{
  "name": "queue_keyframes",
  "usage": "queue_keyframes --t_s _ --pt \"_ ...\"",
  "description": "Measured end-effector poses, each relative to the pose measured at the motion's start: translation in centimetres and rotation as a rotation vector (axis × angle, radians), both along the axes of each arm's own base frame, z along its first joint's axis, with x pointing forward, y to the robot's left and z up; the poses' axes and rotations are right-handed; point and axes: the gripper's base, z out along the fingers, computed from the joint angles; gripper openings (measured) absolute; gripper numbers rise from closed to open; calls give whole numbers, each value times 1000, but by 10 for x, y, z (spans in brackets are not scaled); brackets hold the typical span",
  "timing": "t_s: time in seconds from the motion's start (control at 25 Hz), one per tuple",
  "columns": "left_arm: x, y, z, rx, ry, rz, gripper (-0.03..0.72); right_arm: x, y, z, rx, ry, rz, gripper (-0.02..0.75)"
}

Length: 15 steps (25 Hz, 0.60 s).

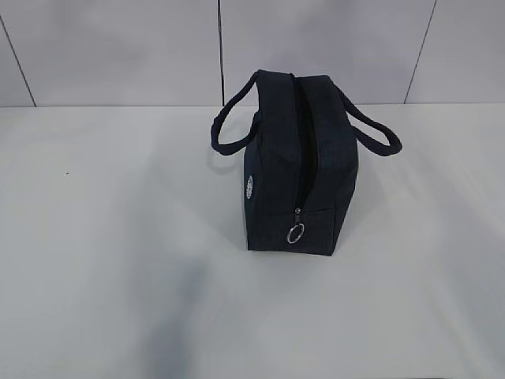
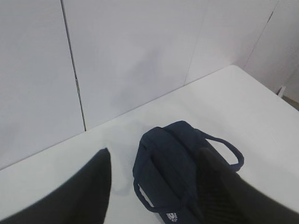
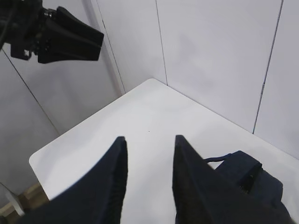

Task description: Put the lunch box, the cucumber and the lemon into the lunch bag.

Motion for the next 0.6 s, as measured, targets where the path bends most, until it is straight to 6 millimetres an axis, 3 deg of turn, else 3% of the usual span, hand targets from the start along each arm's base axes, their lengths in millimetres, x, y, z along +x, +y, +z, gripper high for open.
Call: queue_keyframes --t_s 0.16,0.32,0.44,0.6 --pt "-26 11 5 -18 -60 28 406 -30 -6 -9 10 -9 -48 245" --pt "-52 24 -9 14 -80 66 402 -57 -14 -38 10 -33 -144 244" --pt "-68 32 -28 44 -71 86 401 -71 -19 -68 18 -23 -198 244" --pt "-87 39 -60 69 -40 92 400 -77 -21 -125 -10 84 -210 244"
